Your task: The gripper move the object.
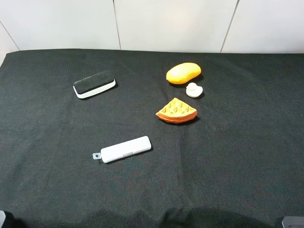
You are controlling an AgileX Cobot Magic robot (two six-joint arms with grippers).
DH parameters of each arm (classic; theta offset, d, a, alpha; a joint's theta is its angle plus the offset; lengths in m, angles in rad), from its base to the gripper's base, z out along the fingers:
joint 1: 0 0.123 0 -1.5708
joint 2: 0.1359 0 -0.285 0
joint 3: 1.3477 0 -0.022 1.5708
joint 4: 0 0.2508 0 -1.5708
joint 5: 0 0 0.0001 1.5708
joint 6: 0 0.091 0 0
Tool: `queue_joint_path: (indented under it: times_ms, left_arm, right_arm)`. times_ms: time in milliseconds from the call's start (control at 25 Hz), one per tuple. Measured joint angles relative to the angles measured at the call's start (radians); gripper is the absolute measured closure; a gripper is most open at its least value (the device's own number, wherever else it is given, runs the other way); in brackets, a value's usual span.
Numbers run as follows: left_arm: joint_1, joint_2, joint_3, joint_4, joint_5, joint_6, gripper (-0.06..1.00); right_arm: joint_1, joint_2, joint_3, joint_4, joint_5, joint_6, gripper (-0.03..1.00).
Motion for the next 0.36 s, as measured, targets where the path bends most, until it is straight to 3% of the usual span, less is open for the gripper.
queue_joint_path:
  times_ms: [360]
  left_arm:
    - [0.0, 0.0, 0.0, -0.001, 0.0, 0.0, 0.24]
  right_arm:
    - [0.0, 0.0, 0.0, 0.002, 0.0, 0.0, 0.27]
